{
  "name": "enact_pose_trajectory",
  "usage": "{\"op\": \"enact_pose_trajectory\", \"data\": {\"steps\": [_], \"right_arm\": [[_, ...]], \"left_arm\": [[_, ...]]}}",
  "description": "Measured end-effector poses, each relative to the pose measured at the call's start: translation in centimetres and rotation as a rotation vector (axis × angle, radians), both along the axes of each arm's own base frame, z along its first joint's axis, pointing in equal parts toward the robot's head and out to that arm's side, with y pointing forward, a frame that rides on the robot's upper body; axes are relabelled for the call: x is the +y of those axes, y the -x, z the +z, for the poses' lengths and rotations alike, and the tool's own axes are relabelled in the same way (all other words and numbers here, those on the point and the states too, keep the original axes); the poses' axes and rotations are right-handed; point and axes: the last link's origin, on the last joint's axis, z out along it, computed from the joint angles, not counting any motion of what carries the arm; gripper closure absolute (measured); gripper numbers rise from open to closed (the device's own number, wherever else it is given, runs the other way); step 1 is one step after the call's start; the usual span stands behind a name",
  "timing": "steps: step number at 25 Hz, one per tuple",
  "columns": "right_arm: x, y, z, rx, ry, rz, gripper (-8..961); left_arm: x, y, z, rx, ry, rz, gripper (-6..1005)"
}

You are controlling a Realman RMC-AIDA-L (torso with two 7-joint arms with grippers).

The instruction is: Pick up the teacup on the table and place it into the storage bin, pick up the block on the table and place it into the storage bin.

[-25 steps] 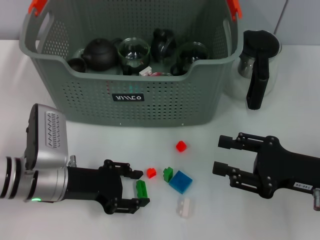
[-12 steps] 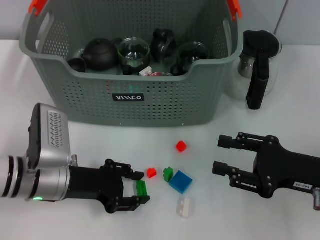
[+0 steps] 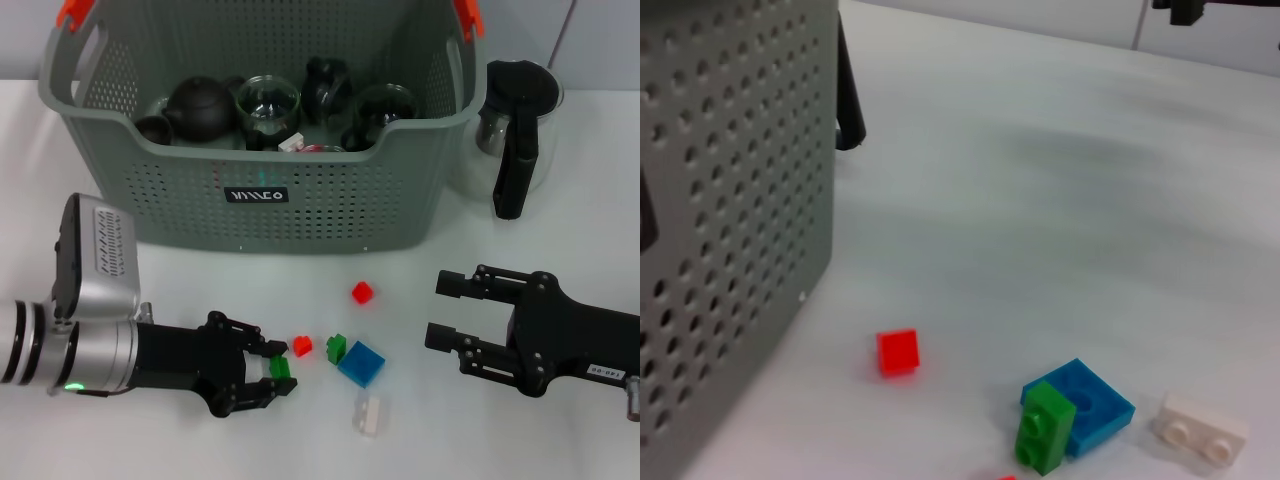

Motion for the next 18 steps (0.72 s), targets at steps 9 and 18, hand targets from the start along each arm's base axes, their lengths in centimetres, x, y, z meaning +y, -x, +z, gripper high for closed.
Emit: {"op": "enact_pose_trajectory", "data": {"steps": [9,18], "right_arm": [[-0.1,0.0,0.0,0.003,0.002,0.003,328],[-0.1,0.1,0.0,0.005,0.003,0.004,328]], "left_arm": [[-0.7,-1.9,3.9,-0.075,0.083,-0.015,598],[0.7,-12.0,13.0,-0.215,0.079,0.045,598]]}}
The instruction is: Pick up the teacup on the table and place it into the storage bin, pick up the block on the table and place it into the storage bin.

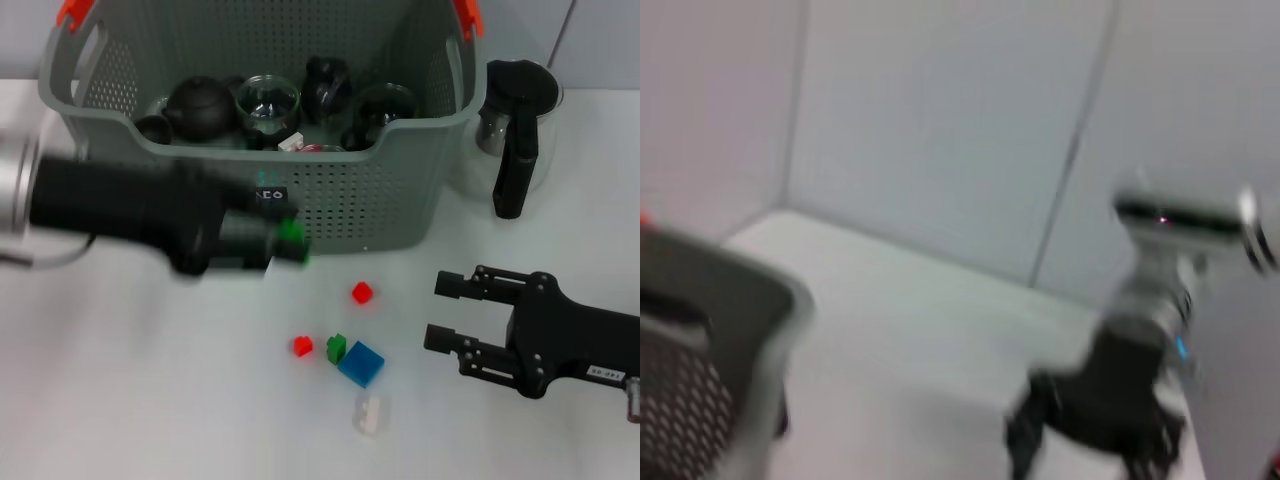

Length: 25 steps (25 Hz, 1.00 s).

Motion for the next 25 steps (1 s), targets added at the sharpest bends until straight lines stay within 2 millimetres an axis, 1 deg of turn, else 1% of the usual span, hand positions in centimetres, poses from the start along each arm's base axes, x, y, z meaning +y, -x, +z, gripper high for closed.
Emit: {"op": "enact_pose_trajectory", "data": {"steps": [2,3,5,6,7,9,11,14,17,20,21,23,25], "right_arm": [[0.0,0.0,0.0,-0.001,0.001,0.002,328],[0.0,0.1,0.0,-0.001,0.002,0.004,328],[0.1,0.2,-0.1,-0.002,0.004,0.008,328],[0.1,0.2,-0.1,-0.002,0.005,0.01,328],[0.1,0.2,-0.1,-0.002,0.005,0.01,328],[0.2,0.3,-0.1,-0.002,0.006,0.013,329],[0.1,0.3,-0.1,0.001,0.008,0.015,329],[0.0,0.5,-0.1,0.009,0.013,0.022,329],[-0.1,0.5,0.0,0.016,0.016,0.027,329],[-0.1,0.6,0.0,0.017,0.018,0.031,328],[-0.1,0.6,0.0,0.017,0.018,0.032,328],[-0.1,0.6,0.0,0.017,0.018,0.032,328],[0.0,0.6,0.1,0.016,0.018,0.032,329]], "left_arm": [[1.7,-2.4,1.1,0.001,-0.043,0.015,598],[2.4,-2.9,1.3,0.004,-0.061,0.019,598],[4.6,-4.2,1.7,0.023,-0.114,0.04,598],[6.0,-4.6,1.7,0.036,-0.146,0.06,598],[6.9,-4.8,1.6,0.045,-0.172,0.078,598],[9.2,-4.7,1.1,0.068,-0.249,0.13,598],[10.9,-4.0,0.5,0.085,-0.326,0.185,598],[13.2,-2.4,-1.4,0.142,-0.427,0.266,597],[14.6,-1.0,-3.2,0.198,-0.45,0.353,597],[15.4,-0.3,-4.1,0.227,-0.424,0.409,597],[15.6,-0.2,-4.4,0.234,-0.412,0.414,597],[15.7,-0.3,-4.7,0.239,-0.4,0.414,560],[15.6,-0.6,-4.4,0.23,-0.406,0.404,522]]}}
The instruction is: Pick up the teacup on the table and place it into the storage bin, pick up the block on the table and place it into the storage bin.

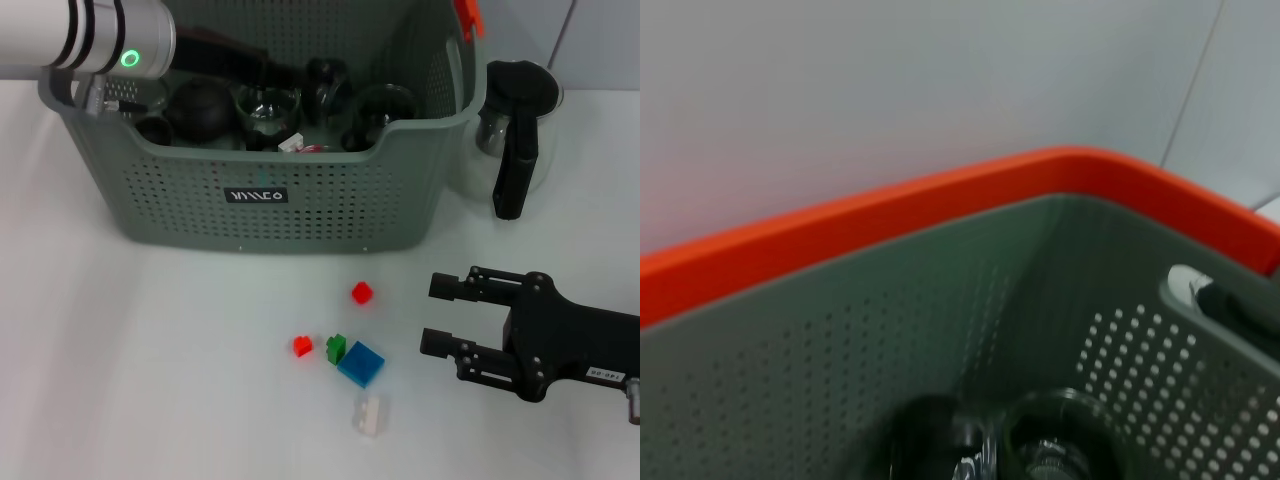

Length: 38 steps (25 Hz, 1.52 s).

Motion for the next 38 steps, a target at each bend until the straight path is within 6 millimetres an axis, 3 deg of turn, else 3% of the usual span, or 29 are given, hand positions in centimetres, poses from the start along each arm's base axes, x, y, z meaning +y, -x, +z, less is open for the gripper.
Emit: {"op": "enact_pose_trajectory", "data": {"steps": [3,7,9,13,16,18,23,25,29,38], "right_arm": [[-0.1,-0.1,0.0,-0.001,0.001,-0.002,329],[-0.1,-0.2,0.1,-0.008,0.02,-0.011,329],[0.0,-0.2,0.0,-0.022,0.04,-0.012,329],[0.3,0.0,-0.1,-0.079,0.087,0.011,328],[0.9,0.4,-0.3,-0.133,0.124,0.03,328],[1.7,0.8,-0.4,-0.181,0.149,0.034,328],[3.5,1.8,-1.1,-0.29,0.217,0.022,328],[4.1,2.2,-1.4,-0.344,0.238,0.027,329],[5.1,2.9,-1.7,-0.44,0.27,0.031,329],[7.1,4.3,-1.8,-0.588,0.349,-0.132,328]], "left_arm": [[-0.6,-0.6,1.0,-0.031,-0.015,-0.026,466],[-4.0,-1.1,3.1,-0.165,-0.001,-0.106,391],[-6.3,-0.7,4.4,-0.245,-0.003,-0.169,171],[-11.9,3.3,6.4,-0.384,-0.015,-0.283,170],[-14.7,6.7,7.2,-0.461,-0.066,-0.295,169],[-16.9,9.2,7.3,-0.499,-0.09,-0.315,169],[-21.6,12.7,6.4,-0.527,-0.092,-0.431,169],[-22.8,13.9,5.6,-0.507,-0.082,-0.424,169],[-23.2,14.6,4.5,-0.5,-0.064,-0.382,170],[-22.7,14.8,3.6,-0.499,-0.071,-0.374,170]]}}
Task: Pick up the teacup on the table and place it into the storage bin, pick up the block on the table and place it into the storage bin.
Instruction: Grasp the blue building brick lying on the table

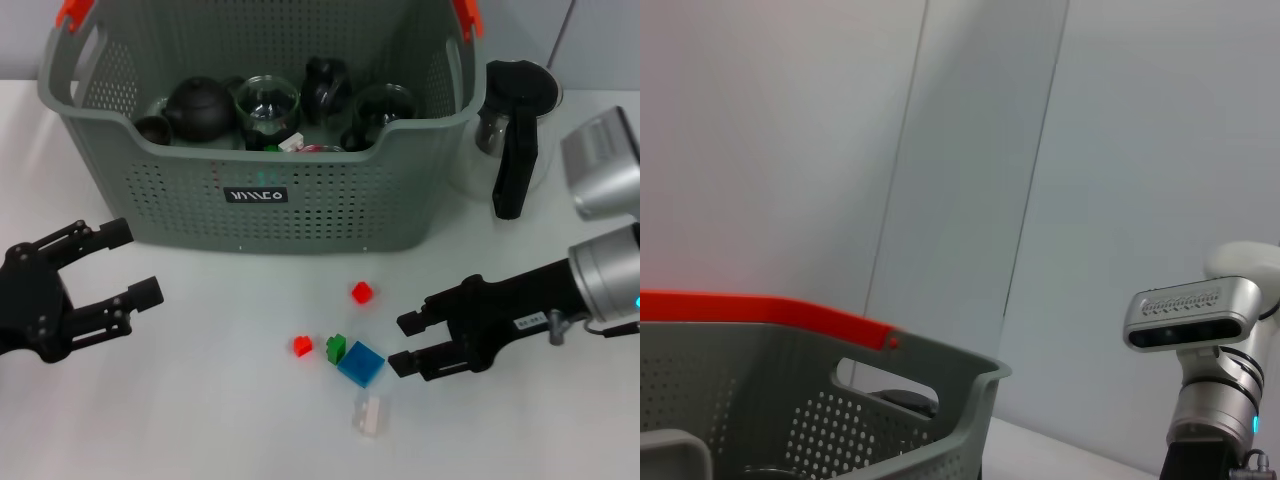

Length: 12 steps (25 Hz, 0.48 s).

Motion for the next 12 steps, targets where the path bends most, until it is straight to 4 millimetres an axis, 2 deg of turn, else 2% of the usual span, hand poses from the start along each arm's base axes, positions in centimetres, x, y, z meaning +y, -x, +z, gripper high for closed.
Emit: {"op": "enact_pose_trajectory", "data": {"steps": [5,7,12], "right_arm": [[0.6,1.0,-1.3,-0.105,0.037,-0.042,329],[0.7,1.7,-2.3,-0.18,0.064,-0.001,329],[1.0,2.8,-2.8,-0.215,0.057,0.075,328]], "left_arm": [[0.3,0.1,-0.2,0.001,-0.007,0.007,170],[0.3,0.1,-0.2,0.004,-0.01,0.013,170],[0.4,0.3,-0.4,0.004,-0.016,0.02,170]]}}
